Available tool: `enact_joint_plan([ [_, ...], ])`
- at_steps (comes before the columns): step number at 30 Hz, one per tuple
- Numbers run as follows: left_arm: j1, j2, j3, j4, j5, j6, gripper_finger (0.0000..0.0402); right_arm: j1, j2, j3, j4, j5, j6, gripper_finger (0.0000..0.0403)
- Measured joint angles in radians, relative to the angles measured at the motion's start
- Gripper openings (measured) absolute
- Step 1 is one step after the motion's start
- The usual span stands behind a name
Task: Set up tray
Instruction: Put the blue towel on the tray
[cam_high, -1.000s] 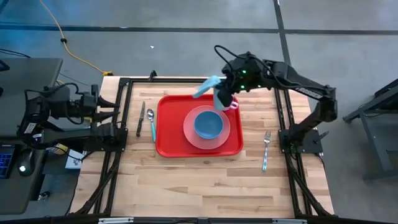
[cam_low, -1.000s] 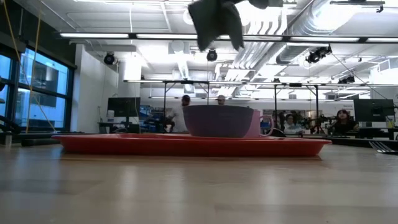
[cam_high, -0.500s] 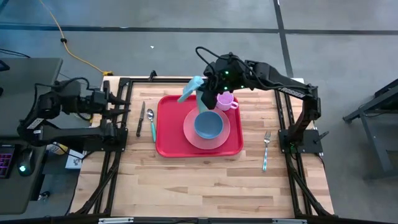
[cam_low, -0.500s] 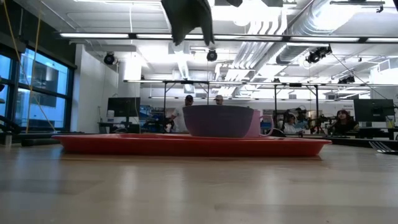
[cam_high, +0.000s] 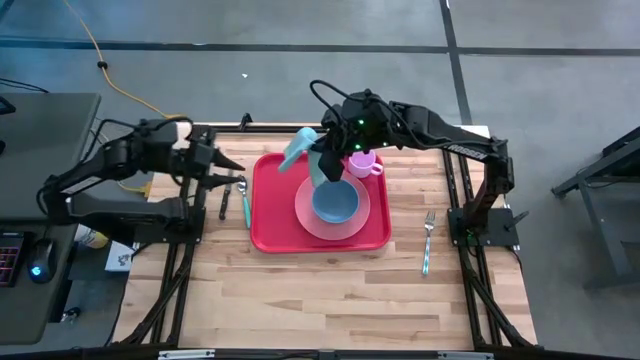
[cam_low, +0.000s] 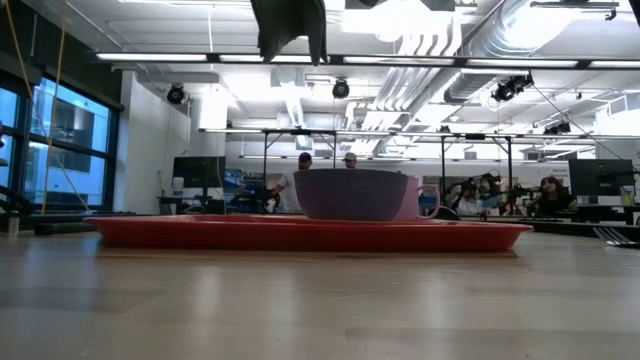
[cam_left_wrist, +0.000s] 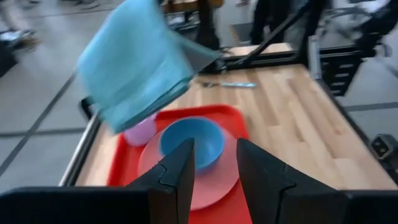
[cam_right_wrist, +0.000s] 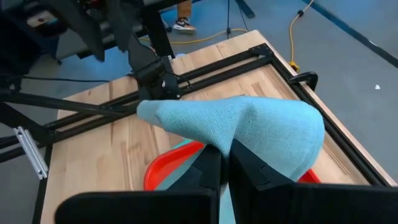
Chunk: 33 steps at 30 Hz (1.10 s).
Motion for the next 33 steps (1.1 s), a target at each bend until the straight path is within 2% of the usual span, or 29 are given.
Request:
enact_joint_plan([
  [7, 0.0, 0.052, 0.0, 0.124, 0.032, 0.018, 0.0152, -0.004, 0.05, 0.0, 0.013, -0.014, -0.008, 0.0],
  [10, 0.0, 0.052, 0.0, 0.151, 0.032, 0.017, 0.0152, -0.011, 0.092, 0.0, 0.034, -0.053, -0.008, 0.0],
  [18, 0.0, 0.044, 0.0, 0.135, 0.02, -0.012, 0.0152, -0.038, 0.163, -0.002, 0.166, -0.133, -0.008, 0.0],
  [20, 0.0, 0.044, 0.0, 0.134, 0.034, -0.012, 0.0152, -0.052, 0.167, -0.002, 0.15, -0.082, 0.002, 0.0],
  [24, 0.0, 0.044, 0.0, 0.134, 0.019, -0.014, 0.0152, -0.064, 0.168, -0.002, 0.155, 0.106, 0.026, 0.0],
  [27, 0.0, 0.044, 0.0, 0.135, -0.042, -0.02, 0.0152, -0.055, 0.167, -0.002, 0.16, 0.251, 0.055, 0.0],
  [30, 0.0, 0.044, 0.0, 0.135, -0.111, -0.022, 0.0152, -0.04, 0.167, -0.002, 0.177, 0.294, 0.06, 0.0],
  [33, 0.0, 0.046, 0.0, 0.137, -0.222, -0.026, 0.0152, -0.019, 0.167, -0.002, 0.193, 0.356, 0.077, 0.0],
])
